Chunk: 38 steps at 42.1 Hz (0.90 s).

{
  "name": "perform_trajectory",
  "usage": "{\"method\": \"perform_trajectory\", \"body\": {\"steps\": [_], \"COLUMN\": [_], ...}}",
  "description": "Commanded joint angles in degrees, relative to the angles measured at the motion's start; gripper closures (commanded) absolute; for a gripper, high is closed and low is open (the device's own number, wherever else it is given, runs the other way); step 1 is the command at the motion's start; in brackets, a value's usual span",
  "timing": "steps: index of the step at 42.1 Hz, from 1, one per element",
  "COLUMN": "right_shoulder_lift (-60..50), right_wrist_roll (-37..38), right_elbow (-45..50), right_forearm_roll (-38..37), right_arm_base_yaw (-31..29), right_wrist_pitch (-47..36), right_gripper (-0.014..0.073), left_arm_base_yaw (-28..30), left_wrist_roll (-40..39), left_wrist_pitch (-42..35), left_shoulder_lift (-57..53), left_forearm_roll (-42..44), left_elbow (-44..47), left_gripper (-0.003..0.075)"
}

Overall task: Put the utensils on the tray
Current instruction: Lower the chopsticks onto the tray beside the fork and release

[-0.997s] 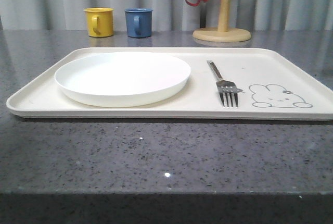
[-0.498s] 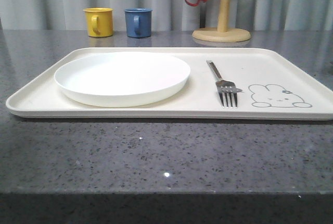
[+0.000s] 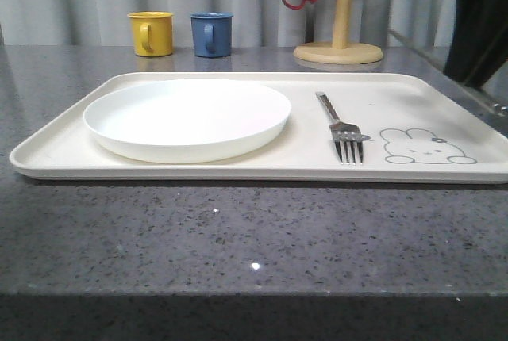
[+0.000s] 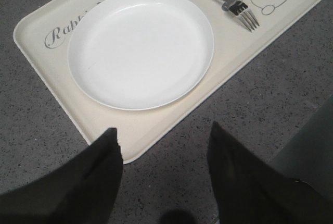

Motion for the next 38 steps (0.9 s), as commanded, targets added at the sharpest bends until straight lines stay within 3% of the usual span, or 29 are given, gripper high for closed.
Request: {"method": "perform_trajectory", "body": {"steps": [1,21,32,38], "right_shoulder_lift": [-0.29,5.43,6.83,6.84], "right_wrist_roll": [2.00,4.62,6.12,6.12], "right_elbow": [-1.83,-1.85,-1.90,-1.90], "right_forearm_roll": [2.72,5.91,5.91,5.91], "right_arm_base_yaw": [1.39,2.05,2.05,2.05], "right_wrist_pitch": [-1.44,-6.40,-7.12,-7.38], "right_gripper": [0.0538,0.0534,0.0475,0.0395], "left_arm_base_yaw": [-0.54,-0.54,-0.54,-0.54], "left_wrist_roll": [-0.56,-0.56,-0.56,-0.56], "left_wrist_pitch": [-3.75,-3.78,-3.78,-3.78], "left_shoulder_lift": [-0.22,-0.22,-0.22,-0.22], "left_forearm_roll": [0.40,0.40,0.40,0.40], "left_elbow": [-1.59,-1.59,-1.59,-1.59], "left_gripper": [0.0365,0.0365,0.0365,0.0365]}}
